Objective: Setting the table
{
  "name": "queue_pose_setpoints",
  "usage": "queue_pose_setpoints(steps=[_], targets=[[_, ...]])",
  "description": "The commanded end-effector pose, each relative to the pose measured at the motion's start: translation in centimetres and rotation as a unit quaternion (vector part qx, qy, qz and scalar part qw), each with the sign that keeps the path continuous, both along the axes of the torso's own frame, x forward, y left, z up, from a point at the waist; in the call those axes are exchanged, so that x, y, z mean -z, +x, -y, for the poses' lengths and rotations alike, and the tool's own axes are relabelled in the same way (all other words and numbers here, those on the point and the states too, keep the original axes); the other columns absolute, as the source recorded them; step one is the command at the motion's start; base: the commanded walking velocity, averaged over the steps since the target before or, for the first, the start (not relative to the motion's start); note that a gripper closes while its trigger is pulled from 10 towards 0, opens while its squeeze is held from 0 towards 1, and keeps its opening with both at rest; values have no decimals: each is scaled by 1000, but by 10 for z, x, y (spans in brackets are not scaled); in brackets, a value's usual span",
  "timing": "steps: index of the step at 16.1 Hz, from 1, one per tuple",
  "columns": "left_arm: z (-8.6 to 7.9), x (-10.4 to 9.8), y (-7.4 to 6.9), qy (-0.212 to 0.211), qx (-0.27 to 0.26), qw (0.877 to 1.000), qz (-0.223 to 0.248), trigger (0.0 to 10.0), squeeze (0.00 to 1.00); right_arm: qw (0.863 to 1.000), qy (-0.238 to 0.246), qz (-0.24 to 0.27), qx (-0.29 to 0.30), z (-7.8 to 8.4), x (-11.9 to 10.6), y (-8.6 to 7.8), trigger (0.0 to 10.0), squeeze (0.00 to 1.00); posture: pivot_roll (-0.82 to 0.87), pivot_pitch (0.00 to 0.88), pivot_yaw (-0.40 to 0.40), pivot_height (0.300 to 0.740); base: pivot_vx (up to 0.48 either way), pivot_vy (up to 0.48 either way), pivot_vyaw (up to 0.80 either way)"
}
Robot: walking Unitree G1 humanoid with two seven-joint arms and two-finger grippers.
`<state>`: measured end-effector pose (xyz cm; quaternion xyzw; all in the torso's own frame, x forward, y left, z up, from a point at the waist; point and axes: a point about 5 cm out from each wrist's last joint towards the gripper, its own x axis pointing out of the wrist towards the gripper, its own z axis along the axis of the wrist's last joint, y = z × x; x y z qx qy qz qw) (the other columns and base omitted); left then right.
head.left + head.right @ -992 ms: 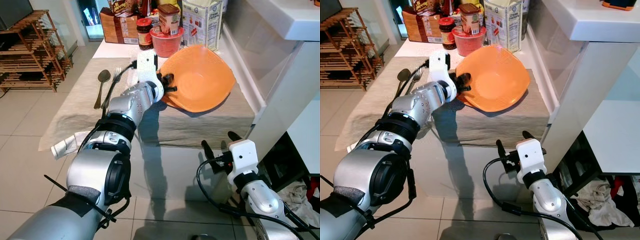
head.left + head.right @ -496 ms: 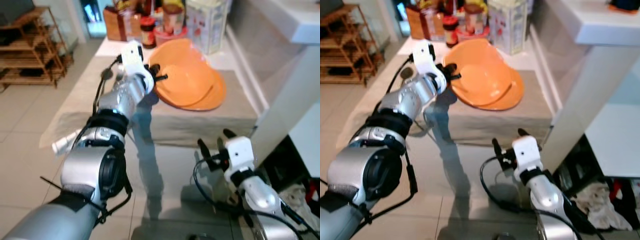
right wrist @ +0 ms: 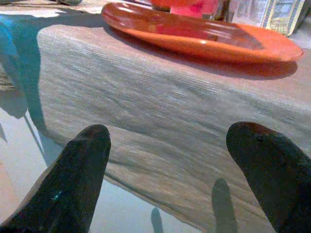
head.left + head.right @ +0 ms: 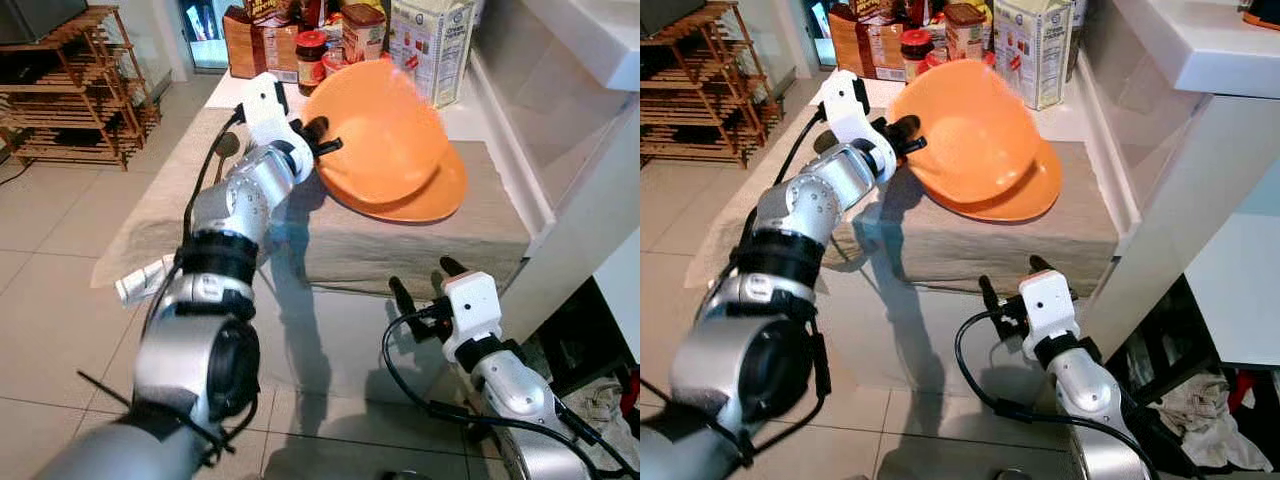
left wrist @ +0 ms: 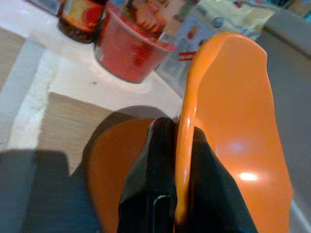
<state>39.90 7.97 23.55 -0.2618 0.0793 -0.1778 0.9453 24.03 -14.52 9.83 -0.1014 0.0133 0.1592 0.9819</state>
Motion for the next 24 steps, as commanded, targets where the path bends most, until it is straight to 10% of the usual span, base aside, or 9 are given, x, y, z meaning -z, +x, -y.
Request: queue_pose_setpoints(steps=[1, 13, 20, 24], targets=[[0, -14, -4, -13, 7, 1000, 25, 0, 0, 1000, 3, 9, 2, 1, -4, 4, 10000, 0, -135, 0, 40, 740, 0, 0, 0], [-46, 23, -50, 18, -35, 999, -14, 0, 0, 998, 58, 35, -5, -4, -24, 12, 10000, 0, -96, 0, 42, 740, 0, 0, 0], [-60, -5, -95, 151, -18, 978, 140, 0, 0, 997, 57, 51, -23, -3, -33, 12, 10000, 0, -69, 0, 44, 740, 0, 0, 0], [-57, 11, -115, 142, -14, 980, 139, 0, 0, 997, 57, 42, -24, -6, -26, 13, 10000, 0, -55, 0, 40, 740, 0, 0, 0]])
